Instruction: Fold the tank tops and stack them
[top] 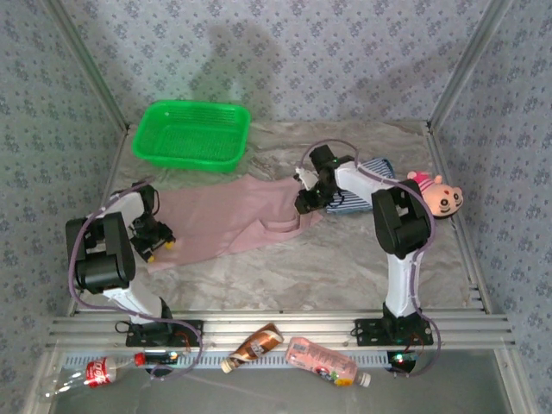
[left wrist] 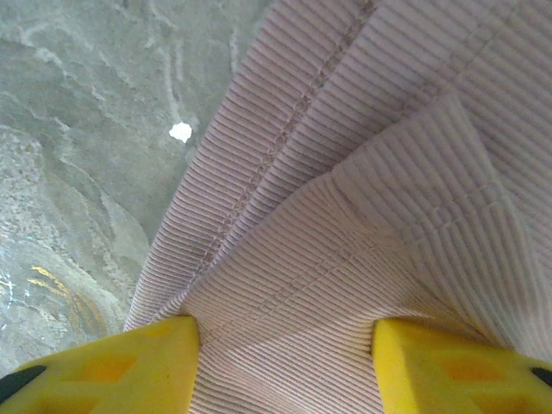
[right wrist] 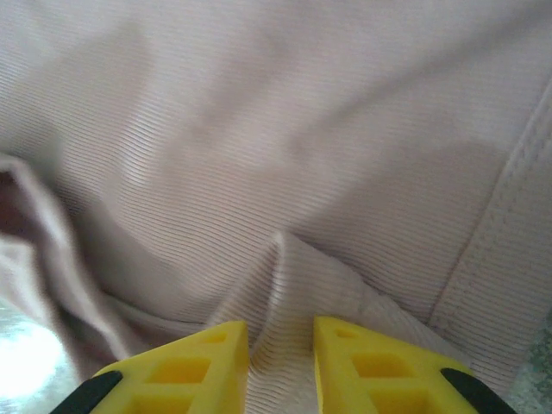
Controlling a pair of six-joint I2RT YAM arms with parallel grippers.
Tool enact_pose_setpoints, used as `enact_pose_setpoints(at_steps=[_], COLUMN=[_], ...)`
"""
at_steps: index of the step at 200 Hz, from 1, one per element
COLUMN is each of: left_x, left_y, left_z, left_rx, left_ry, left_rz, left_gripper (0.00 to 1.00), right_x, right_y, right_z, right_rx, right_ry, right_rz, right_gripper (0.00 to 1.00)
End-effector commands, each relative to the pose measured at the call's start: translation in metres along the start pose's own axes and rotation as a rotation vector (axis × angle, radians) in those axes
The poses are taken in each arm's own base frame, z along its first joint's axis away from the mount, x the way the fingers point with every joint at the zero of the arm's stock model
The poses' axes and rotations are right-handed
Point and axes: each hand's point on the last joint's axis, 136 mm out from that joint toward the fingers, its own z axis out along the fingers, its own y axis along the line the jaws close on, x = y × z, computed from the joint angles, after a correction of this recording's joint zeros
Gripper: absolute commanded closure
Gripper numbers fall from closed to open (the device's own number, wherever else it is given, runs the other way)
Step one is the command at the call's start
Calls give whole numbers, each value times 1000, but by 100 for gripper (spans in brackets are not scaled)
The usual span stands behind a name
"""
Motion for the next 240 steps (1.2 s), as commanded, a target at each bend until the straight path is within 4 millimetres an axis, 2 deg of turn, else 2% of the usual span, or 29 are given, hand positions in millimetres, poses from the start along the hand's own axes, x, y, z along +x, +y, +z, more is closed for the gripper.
enact_pose_setpoints(at_steps=[1, 40, 65, 96, 121, 135, 154, 178, 192, 212, 229, 240], left_x=[4, 4, 4, 5, 7, 6, 3, 0, -2, -4, -7, -7], left_y=[21, 41, 48, 54, 49, 41, 33, 11, -8, -41, -62, -67], left_z=[13, 11, 4, -2, -8, -19, -37, -54, -54, -46, -37, -30], left_rx=[-81, -130, -151, -157, -115, -66, -26, 69, 113, 145, 143, 133], left_ry=[27, 20, 1, -11, -9, -26, -48, -60, -55, -34, -32, -23], left_rz=[-7, -44, -54, -70, -87, -93, -79, -44, -4, 76, 126, 143], left_gripper=[46, 47, 47, 45, 44, 44, 42, 42, 42, 42, 43, 43], right_x=[27, 57, 70, 75, 65, 50, 25, -5, -21, -40, -40, -40], right_y=[-25, -48, -54, -55, -48, -44, -22, 11, 31, 58, 68, 65], right_z=[6, -9, -15, -24, -31, -40, -52, -57, -51, -31, -8, 2], right_rx=[119, 254, 299, 307, 281, 280, 214, 122, 74, 1, -18, -12], right_ry=[85, 159, 198, 207, 179, 136, 41, -69, -125, -169, -147, -142], right_rz=[37, 87, 101, 108, 100, 75, 30, -11, -22, -29, -35, -29], right_gripper=[74, 76, 76, 76, 76, 74, 70, 64, 64, 62, 60, 60])
